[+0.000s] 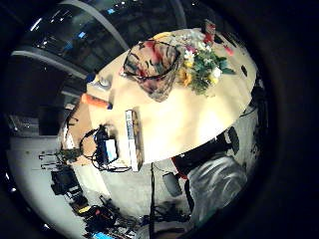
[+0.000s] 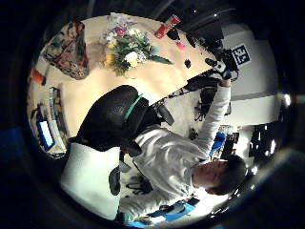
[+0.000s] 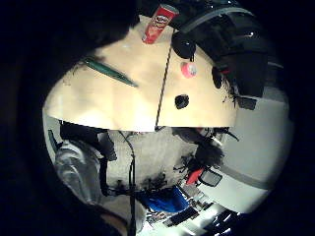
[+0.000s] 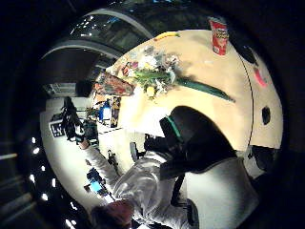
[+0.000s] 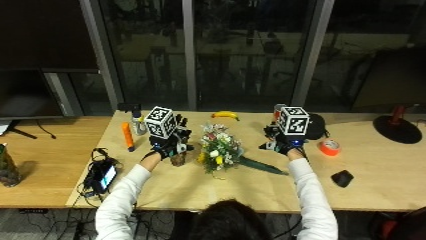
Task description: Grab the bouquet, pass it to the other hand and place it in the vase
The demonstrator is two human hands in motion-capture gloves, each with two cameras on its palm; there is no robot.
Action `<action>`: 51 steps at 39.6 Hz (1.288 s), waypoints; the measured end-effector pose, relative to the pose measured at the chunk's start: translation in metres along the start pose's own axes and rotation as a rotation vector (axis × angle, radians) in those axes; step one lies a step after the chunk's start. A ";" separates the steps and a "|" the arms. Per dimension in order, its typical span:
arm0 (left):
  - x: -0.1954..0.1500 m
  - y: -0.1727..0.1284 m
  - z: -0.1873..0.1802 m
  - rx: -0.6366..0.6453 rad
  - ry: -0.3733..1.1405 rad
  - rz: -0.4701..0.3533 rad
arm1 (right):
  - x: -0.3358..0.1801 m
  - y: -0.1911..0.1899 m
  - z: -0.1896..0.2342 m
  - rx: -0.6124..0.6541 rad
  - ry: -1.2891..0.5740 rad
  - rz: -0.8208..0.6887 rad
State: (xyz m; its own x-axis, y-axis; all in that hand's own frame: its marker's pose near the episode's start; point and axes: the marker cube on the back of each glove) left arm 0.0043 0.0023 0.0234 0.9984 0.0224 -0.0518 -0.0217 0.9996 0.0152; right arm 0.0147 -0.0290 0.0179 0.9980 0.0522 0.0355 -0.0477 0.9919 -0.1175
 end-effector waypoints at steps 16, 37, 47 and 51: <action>0.004 -0.002 0.014 -0.012 -0.010 0.020 | 0.059 -0.083 0.105 -0.147 -0.068 0.142; 0.001 -0.001 0.028 -0.046 -0.010 0.007 | 0.065 -0.090 0.195 -0.232 0.003 0.286; -0.004 0.001 0.031 -0.034 0.008 -0.001 | 0.063 -0.086 0.223 -0.317 -0.062 0.211; -0.005 0.001 0.036 -0.039 0.023 0.001 | 0.058 -0.088 0.225 -0.232 -0.082 0.187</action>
State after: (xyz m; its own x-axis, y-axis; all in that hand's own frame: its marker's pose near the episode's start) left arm 0.0007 0.0026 0.0593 0.9969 0.0229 -0.0747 -0.0248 0.9994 -0.0239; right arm 0.0678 -0.0868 0.2540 0.9658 0.2495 0.0712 -0.2096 0.9119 -0.3527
